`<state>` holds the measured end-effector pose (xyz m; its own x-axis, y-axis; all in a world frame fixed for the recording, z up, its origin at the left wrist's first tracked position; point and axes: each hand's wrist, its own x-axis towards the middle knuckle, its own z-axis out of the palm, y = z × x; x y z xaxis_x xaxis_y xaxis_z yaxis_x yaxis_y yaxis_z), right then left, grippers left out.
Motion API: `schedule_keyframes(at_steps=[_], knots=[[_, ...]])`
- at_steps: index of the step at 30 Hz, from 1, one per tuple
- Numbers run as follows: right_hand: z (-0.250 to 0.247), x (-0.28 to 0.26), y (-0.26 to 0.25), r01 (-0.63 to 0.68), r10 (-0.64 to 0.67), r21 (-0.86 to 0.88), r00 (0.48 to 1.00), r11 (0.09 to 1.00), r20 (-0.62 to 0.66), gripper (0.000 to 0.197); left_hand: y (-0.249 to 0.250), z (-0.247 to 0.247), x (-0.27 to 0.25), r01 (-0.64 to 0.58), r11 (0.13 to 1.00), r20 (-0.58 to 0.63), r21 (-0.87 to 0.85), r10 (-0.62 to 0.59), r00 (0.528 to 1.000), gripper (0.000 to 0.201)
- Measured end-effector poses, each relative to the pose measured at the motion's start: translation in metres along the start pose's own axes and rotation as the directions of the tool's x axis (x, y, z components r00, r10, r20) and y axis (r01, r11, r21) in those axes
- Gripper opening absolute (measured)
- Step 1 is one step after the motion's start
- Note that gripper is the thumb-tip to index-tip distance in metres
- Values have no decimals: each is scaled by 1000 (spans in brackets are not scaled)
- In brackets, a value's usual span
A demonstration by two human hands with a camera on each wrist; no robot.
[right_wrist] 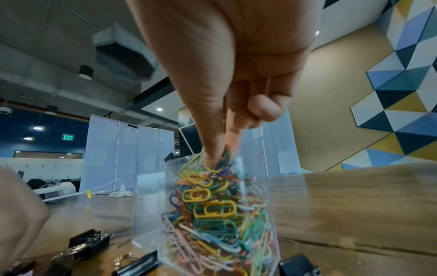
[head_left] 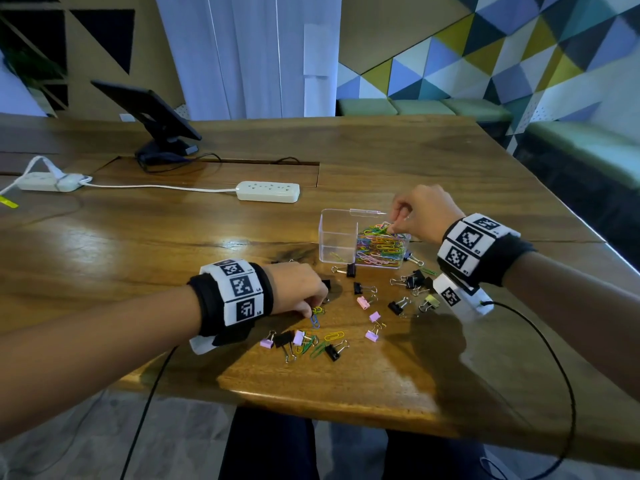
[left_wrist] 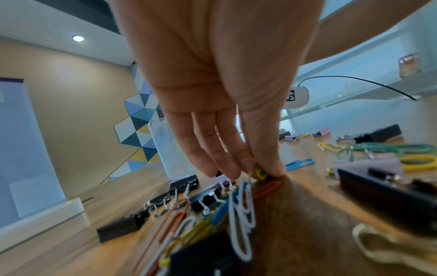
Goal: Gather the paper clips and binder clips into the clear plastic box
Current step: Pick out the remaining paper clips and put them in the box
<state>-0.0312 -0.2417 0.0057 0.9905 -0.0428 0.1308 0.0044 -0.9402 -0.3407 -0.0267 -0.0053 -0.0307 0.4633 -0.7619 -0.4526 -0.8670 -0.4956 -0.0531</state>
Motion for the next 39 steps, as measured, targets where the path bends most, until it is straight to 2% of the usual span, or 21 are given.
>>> schedule_keyframes(at_steps=[4,7,10,12,14,17,19,22,25,32,36,39], knots=[[1,0,-1,12,-12,-25,1000,1000,5,9,4,-2,3,-40,996,25,85,38,999,24],[1,-3,-1,26,-25,-30,999,999,20,1,5,-1,5,-42,996,10,76,42,999,25],[2,-13,-5,61,-61,-69,998,996,2,12,0,-1,7,-21,1000,8,20,20,1000,25],[4,-25,-10,128,-130,-135,991,982,-8,18,-2,-2,8,-23,1000,2,11,23,1000,25],[10,-39,-16,231,-224,-179,973,956,59,19,-1,-3,8,-33,999,-1,37,33,999,27],[26,-66,-27,330,-282,-120,910,936,304,18,1,-1,9,-27,995,-17,92,29,999,27],[37,-81,-36,389,-299,-105,831,915,469,21,3,1,10,-28,995,-35,93,32,999,24],[49,-87,-45,500,-362,-104,740,860,567,32,3,3,11,-42,997,-72,57,46,996,17],[55,-84,-51,516,-392,-65,721,854,571,36,2,4,11,-60,998,-120,11,61,991,11],[59,-80,-64,508,-402,-44,729,860,553,23,-5,-3,12,-84,993,-176,-80,69,982,7],[59,-81,-63,528,-443,-6,717,849,538,15,-16,-19,11,-70,983,-312,-171,14,950,23],[60,-83,-62,526,-448,7,717,850,535,12,-21,-39,15,-61,982,-421,-179,-20,907,16]])
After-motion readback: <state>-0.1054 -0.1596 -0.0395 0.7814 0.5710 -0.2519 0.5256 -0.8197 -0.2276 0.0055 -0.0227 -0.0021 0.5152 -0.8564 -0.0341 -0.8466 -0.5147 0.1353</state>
